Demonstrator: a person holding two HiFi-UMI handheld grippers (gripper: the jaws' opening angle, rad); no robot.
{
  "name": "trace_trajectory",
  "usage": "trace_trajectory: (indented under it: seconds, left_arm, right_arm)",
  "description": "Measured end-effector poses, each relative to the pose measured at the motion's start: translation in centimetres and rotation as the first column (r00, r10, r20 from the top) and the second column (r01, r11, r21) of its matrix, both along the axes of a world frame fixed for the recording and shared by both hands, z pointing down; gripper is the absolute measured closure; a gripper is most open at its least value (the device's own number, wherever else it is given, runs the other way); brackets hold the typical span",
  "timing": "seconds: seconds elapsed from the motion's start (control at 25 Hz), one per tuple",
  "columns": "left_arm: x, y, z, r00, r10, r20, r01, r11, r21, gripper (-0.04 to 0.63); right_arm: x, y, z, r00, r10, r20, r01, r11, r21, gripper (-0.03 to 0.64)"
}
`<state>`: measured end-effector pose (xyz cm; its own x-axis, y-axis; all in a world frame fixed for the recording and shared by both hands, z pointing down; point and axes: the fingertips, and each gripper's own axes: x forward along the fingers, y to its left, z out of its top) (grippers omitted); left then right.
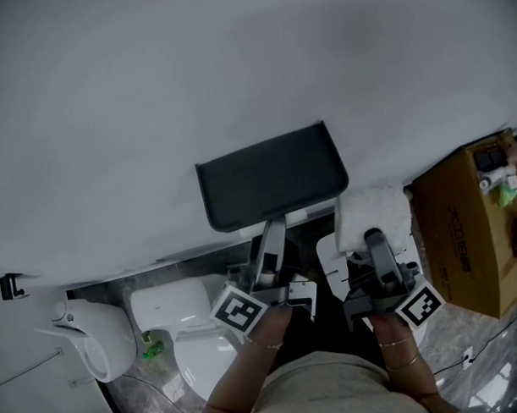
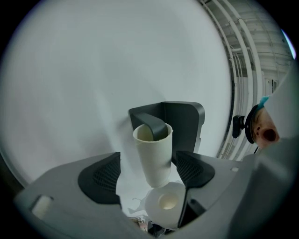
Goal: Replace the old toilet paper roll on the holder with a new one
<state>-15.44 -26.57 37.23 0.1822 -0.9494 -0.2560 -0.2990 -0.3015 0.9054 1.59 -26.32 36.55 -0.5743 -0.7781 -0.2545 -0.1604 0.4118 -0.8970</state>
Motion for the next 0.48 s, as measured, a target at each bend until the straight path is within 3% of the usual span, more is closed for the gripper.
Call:
trace_trajectory:
  seconds: [0.24, 0.48]
  left_arm:
    - [0.0, -0.3, -0.2, 1.0, 0.006, 0.0, -0.006, 1.0, 0.02, 0.271]
    - [0.6, -0.2, -1.2, 0.999, 0.033, 0.01, -0.034, 0.996, 0.083, 0.382]
  right_arm:
    - [-1.0, -0.6, 0.1, 1.0, -0.029, -0.001, 0.029, 1.0, -0.004, 0.181]
    - [-1.3, -0.8, 0.1, 0.999, -0.035, 0.003, 0.035, 0.999, -0.008, 0.181]
